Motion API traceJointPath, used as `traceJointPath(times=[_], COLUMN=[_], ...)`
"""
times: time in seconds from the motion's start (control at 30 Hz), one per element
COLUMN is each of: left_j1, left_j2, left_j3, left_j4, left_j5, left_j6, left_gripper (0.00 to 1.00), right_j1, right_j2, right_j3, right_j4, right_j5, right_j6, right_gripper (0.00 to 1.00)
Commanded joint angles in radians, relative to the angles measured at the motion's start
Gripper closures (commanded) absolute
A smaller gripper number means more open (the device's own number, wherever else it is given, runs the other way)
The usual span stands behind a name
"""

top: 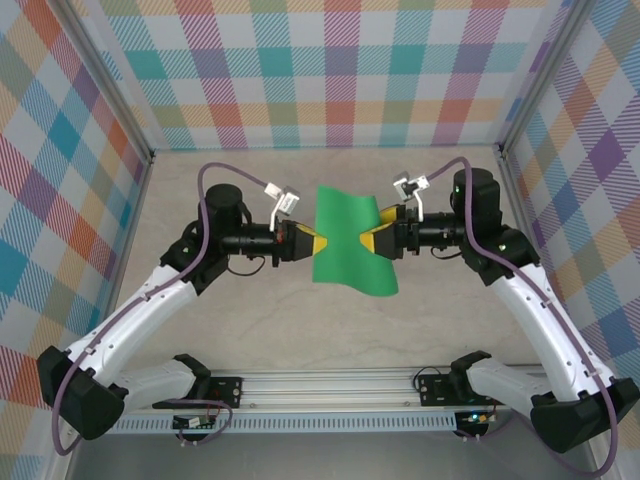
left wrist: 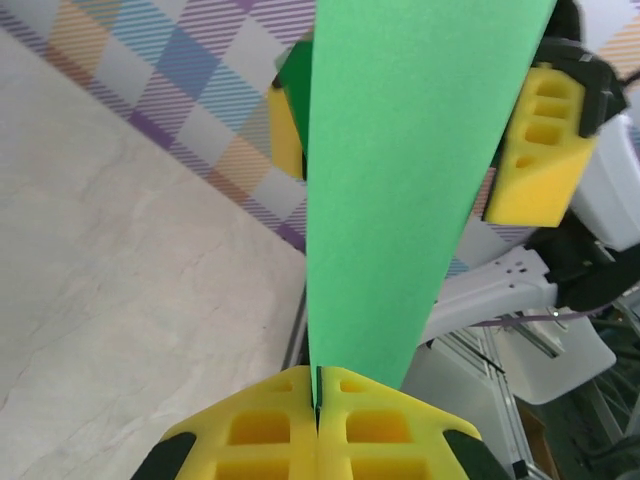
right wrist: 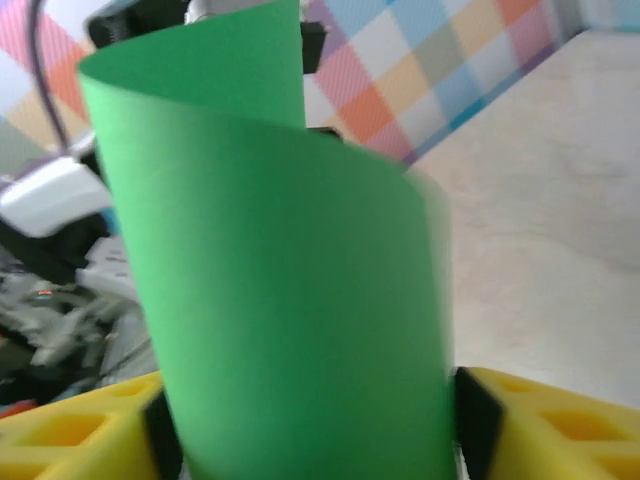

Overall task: Fold a paper plane with a square sheet of paper (fold left side to right side)
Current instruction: Place a square sheet of paper at the center of the table, then first fold in half a square sheet of paper at the center of the table.

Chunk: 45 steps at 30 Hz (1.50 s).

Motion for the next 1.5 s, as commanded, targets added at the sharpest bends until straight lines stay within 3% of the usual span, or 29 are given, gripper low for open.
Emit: traceJointPath(times=[0.0, 0.07, 0.3, 0.53, 0.77, 1.07, 1.3, 1.47], left_j1=[0.011, 0.02, 0.064, 0.095, 0.118, 0.149, 0.178, 0.188], left_j2=[0.024, 0.031, 0.131, 0.331, 0.513, 0.495, 0.436, 0.479], left_j3=[-0.082, -0.135, -0.262, -0.261, -0.188, -0.151, -0.191, -0.134], left_j4=[-0.014, 0.003, -0.028, -0.101, -0.239, -0.305, -0.29, -0.288], left_j5=[-0.06, -0.064, -0.06, -0.152, -0.219, -0.269, -0.301, -0.276], left_j6=[-0.063, -0.091, -0.11, -0.072, 0.027, 0.043, 0.015, 0.031], left_gripper=[1.0, 1.0, 1.0, 1.0, 1.0, 1.0, 1.0, 1.0], right_j1=[-0.018, -0.027, -0.033, -0.031, -0.013, 0.058, 0.09, 0.089], right_j2=[-0.027, -0.027, 0.012, 0.114, 0.259, 0.453, 0.547, 0.573], right_j3=[-0.017, -0.034, -0.111, -0.235, -0.341, -0.339, -0.273, -0.211], right_j4=[-0.121, -0.165, -0.244, -0.091, 0.118, 0.236, 0.256, 0.241], right_j5=[0.217, 0.306, 0.461, 0.389, 0.336, 0.344, 0.336, 0.349], right_j6=[-0.029, -0.028, -0.01, 0.16, 0.352, 0.446, 0.432, 0.406], right_gripper=[0.09, 0.0, 0.0, 0.0, 0.1, 0.12, 0.12, 0.11])
